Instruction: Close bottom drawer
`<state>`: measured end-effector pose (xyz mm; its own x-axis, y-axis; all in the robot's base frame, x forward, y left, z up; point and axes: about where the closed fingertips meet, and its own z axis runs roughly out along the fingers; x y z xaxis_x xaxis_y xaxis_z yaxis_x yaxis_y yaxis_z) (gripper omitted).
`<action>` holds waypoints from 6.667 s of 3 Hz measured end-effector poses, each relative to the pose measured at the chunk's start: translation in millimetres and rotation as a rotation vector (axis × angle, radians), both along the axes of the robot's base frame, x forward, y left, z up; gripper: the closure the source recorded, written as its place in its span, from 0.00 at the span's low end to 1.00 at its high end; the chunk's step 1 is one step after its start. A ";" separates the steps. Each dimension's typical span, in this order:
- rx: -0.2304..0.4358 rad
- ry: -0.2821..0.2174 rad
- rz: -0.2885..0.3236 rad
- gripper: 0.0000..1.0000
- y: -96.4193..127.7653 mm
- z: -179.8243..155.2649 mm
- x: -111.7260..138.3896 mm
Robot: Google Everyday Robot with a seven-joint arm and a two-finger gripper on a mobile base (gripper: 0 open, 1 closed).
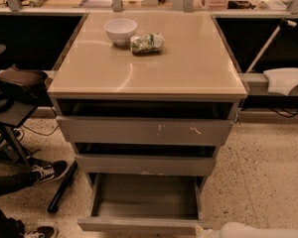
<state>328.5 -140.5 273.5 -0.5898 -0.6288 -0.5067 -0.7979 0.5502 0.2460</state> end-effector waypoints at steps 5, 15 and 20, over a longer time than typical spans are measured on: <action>0.018 0.206 -0.100 0.00 -16.7 -156.9 17.3; 0.144 -0.071 0.049 0.00 121.5 -65.6 177.4; 0.328 -0.146 0.006 0.00 122.5 -58.1 219.5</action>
Offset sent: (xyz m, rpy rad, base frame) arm -0.0501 -0.0407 -0.1592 0.0065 0.2967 -0.0588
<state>548.0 -18.0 215.5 -0.4925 -0.4223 -0.7610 -0.8410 0.4558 0.2914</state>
